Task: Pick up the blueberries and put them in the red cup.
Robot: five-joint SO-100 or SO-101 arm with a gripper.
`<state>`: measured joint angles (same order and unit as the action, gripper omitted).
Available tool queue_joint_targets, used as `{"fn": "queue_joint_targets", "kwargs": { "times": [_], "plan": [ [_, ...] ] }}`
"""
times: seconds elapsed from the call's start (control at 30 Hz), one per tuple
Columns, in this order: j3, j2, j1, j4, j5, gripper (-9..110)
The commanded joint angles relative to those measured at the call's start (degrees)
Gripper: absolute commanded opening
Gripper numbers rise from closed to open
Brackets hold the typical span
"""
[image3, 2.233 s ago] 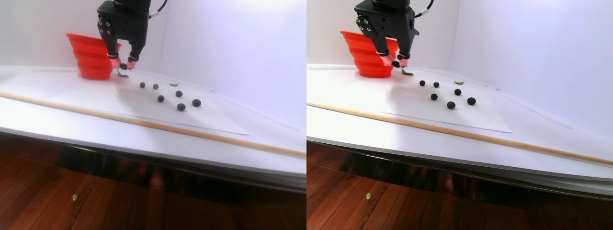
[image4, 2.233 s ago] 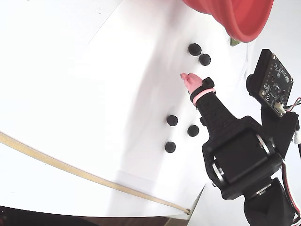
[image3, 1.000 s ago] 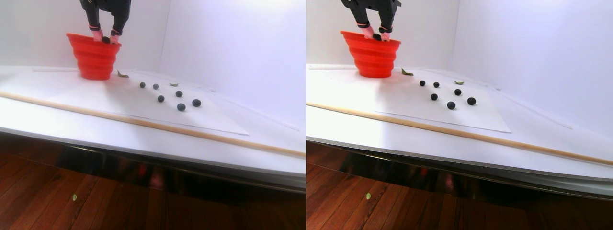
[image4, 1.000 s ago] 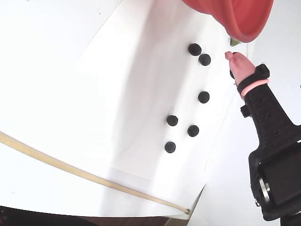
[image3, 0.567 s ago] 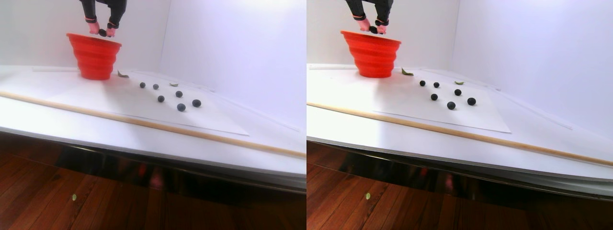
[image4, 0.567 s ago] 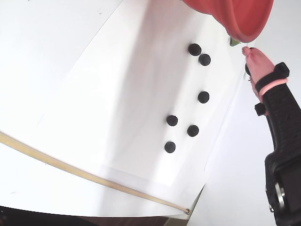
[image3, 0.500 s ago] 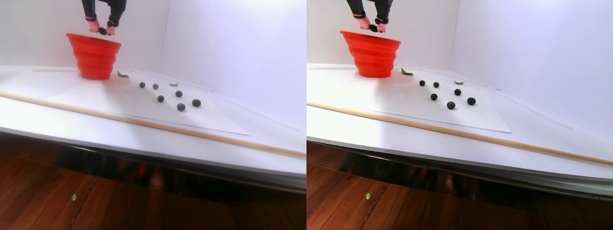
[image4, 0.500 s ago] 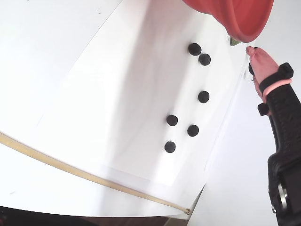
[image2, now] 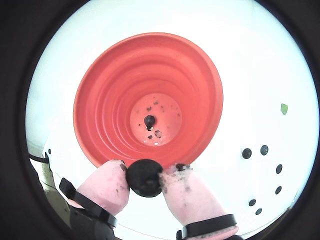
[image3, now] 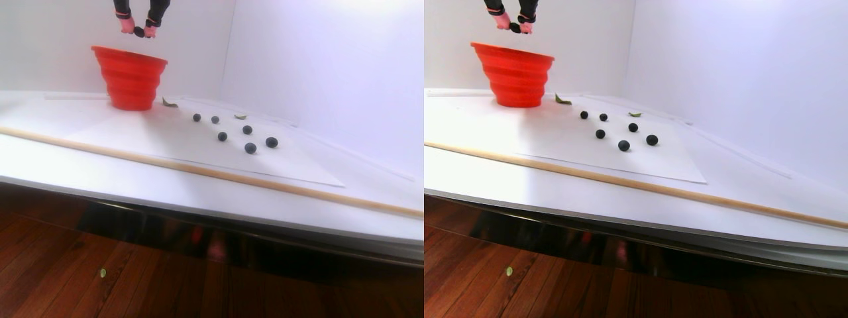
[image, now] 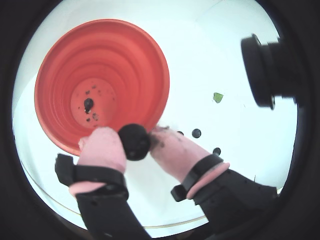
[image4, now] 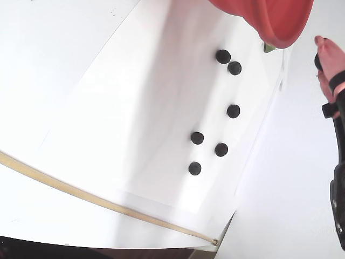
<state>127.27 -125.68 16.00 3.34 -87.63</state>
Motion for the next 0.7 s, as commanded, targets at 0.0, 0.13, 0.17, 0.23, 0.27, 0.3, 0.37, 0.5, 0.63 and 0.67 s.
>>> {"fn": "queue_joint_targets", "kwargs": {
  "times": [0.0, 0.13, 0.17, 0.23, 0.27, 0.3, 0.37, 0.5, 0.63, 0.67],
  "plan": [
    [-6.9, 0.0, 0.4, 1.8, -0.4, 11],
    [-7.8, 1.8, 0.7, 2.8, -0.4, 11],
    [-8.0, 2.2, 0.7, 3.1, -0.3, 11],
    [-8.4, 3.3, 0.7, 3.6, -0.3, 11],
    [-8.6, 3.8, 0.7, 3.8, -0.3, 11],
    [-8.8, 4.3, 0.6, 4.2, -0.3, 11],
    [-9.1, 5.0, 0.4, 4.8, -0.3, 11],
    [-9.5, 6.0, 0.1, 5.6, 0.1, 16],
    [-9.6, 6.2, -0.4, 5.7, 0.1, 18],
    [-9.7, 6.0, -0.5, 5.7, 0.1, 19]
  ]
}}
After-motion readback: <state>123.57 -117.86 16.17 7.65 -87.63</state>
